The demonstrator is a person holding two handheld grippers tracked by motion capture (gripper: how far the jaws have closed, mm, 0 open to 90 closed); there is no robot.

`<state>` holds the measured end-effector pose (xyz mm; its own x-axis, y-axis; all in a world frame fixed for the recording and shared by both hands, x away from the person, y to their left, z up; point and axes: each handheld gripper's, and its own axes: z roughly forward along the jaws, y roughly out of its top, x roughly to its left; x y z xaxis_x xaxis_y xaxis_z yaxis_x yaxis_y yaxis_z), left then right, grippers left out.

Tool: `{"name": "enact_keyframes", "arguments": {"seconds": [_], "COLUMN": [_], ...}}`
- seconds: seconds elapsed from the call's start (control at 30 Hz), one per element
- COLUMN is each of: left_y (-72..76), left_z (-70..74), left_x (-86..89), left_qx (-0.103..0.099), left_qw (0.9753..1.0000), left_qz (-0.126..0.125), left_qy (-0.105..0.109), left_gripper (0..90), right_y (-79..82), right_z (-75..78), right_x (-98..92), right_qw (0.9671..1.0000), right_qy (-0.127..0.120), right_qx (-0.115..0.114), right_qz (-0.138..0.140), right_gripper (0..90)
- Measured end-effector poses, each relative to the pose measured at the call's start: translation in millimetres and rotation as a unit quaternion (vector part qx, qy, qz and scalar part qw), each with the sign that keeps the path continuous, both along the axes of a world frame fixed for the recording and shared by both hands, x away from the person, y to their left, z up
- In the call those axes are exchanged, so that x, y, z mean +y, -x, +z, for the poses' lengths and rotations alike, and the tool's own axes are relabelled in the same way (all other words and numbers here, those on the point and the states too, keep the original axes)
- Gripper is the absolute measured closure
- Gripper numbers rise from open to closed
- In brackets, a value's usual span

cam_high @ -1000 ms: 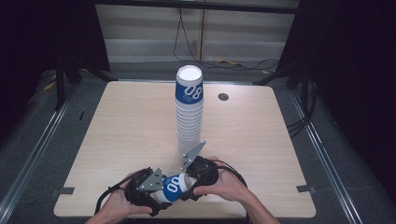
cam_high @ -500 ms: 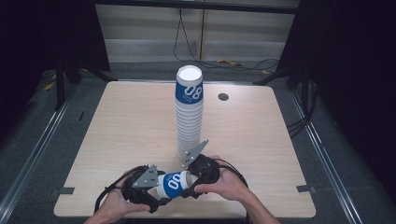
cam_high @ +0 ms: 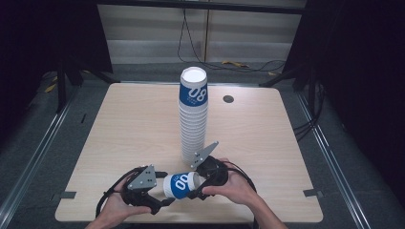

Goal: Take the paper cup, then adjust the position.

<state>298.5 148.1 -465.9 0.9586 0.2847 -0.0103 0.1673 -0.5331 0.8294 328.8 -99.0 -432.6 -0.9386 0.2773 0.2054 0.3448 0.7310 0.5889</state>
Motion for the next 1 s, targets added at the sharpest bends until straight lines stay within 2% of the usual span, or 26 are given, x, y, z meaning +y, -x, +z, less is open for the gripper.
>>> {"name": "enact_keyframes", "arguments": {"seconds": [0.17,0.23,0.3,0.47,0.67,0.83,1.0], "left_y": [-4.6,-4.7,-4.9,-5.5,-6.9,-4.5,-3.1], "left_z": [3.8,5.7,6.9,9.6,11.3,13.4,17.4], "left_x": [8.7,12.7,15.2,18.2,21.2,21.8,22.5], "left_qx": [0.006,0.003,0.007,0.013,0.022,0.020,0.020], "left_qw": [0.9991,0.9979,0.9968,0.9939,0.9914,0.9895,0.9884], "left_qz": [0.017,0.029,0.031,0.039,0.042,0.045,0.044], "left_qy": [0.038,0.057,0.074,0.102,0.122,0.136,0.143], "left_gripper": [15.8,15.8,15.8,15.6,15.6,15.7,15.6], "right_y": [-2.8,-2.1,-0.3,5.8,10.7,12.6,16.1], "right_z": [-4.8,-6.7,-7.6,-9.6,-16.1,-19.1,-21.3], "right_x": [-5.3,-8.7,-11.9,-17.7,-25.3,-31.6,-32.5], "right_qw": [0.9997,0.9992,0.9986,0.9968,0.9926,0.9867,0.9832], "right_qy": [-0.014,-0.026,-0.037,-0.062,-0.095,-0.132,-0.158], "right_qx": [0.003,0.007,0.004,0.000,-0.005,-0.006,-0.005], "right_qz": [-0.018,-0.029,-0.037,-0.051,-0.076,-0.095,-0.091], "right_gripper": [27.9,27.8,27.8,27.9,27.9,27.9,27.8]}}
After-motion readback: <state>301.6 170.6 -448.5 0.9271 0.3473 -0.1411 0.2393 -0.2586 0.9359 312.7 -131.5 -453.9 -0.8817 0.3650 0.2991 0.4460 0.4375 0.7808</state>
